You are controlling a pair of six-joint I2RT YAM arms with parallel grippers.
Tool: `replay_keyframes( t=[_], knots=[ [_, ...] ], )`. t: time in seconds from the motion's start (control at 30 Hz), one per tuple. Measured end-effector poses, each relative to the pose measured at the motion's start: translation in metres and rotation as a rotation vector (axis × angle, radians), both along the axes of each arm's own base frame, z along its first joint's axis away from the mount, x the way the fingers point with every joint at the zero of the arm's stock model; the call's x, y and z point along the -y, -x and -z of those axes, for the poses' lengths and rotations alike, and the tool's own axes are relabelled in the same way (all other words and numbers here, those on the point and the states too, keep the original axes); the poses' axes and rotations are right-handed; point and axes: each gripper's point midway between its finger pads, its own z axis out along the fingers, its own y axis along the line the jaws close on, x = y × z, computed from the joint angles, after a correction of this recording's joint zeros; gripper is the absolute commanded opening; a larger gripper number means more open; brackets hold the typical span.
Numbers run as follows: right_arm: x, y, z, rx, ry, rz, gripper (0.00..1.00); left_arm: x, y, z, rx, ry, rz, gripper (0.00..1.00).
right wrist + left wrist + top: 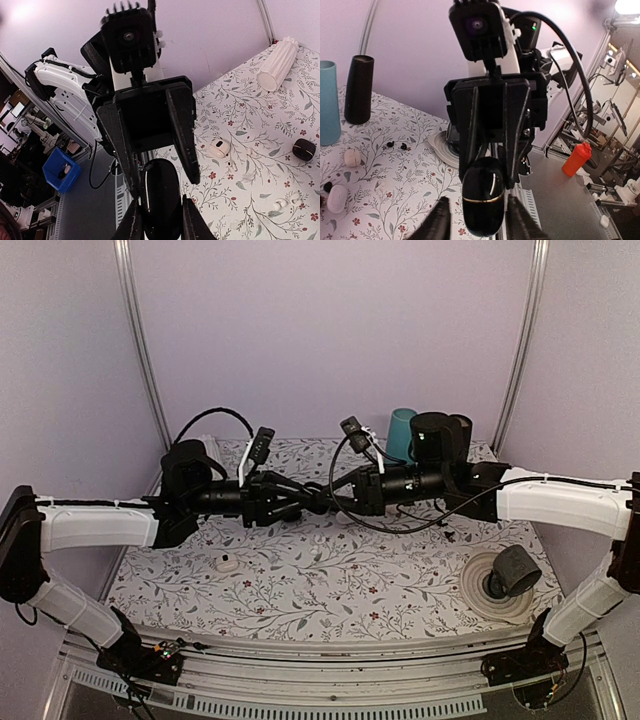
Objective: Insert the wireless bluetooth earbuds into the charging case
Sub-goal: Pass from the left arm to the right, then pass from the right arm to the left
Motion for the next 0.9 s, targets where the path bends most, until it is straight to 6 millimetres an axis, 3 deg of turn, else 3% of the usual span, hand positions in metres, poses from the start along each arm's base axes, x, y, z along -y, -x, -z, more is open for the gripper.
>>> replay_keyframes(
  t=[0.1, 0.2, 0.47, 0.53, 0.7, 0.9],
  knots=[
    [0.0, -0.003, 0.002, -0.029, 0.011, 0.02, 0.03, 0.001, -0.01, 0.005, 0.015, -0.021, -0.069, 0.77],
    [0.001, -0.007, 0.005, -0.066, 0.019, 0.052, 0.03, -0.001, -0.02, 0.008, 0.036, -0.045, -0.162, 0.8],
    [0.006, -0.031, 0.009, -0.188, 0.021, 0.23, 0.03, -0.013, -0.03, -0.011, 0.311, -0.098, -0.484, 0.77],
    [0.008, -0.037, 0.01, -0.23, 0.016, 0.277, 0.03, -0.006, -0.021, -0.012, 0.379, -0.122, -0.508, 0.74],
    [0.011, -0.049, 0.005, -0.329, -0.009, 0.373, 0.03, 0.005, -0.012, 0.001, 0.582, -0.262, -0.638, 0.69],
    [0.013, -0.056, -0.004, -0.432, -0.037, 0.436, 0.03, 0.005, -0.022, 0.028, 0.784, -0.474, -0.787, 0.63]
  ],
)
